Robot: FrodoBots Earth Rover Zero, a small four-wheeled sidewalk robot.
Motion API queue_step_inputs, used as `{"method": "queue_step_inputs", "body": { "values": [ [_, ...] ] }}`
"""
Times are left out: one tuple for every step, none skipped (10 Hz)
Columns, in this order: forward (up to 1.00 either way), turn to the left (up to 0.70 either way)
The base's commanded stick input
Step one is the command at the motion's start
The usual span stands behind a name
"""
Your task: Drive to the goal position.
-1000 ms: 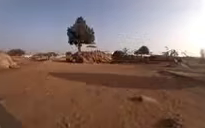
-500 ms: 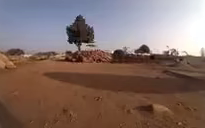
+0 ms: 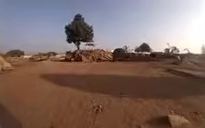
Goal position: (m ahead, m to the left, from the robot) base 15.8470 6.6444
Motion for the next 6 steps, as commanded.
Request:
{"method": "queue_step_inputs", "body": {
  "values": [
    [0.7, 0.0],
    [0.7, 0.0],
    [0.7, 0.0],
    [0.7, 0.0],
    [0.7, 0.0],
    [0.7, 0.0]
  ]
}}
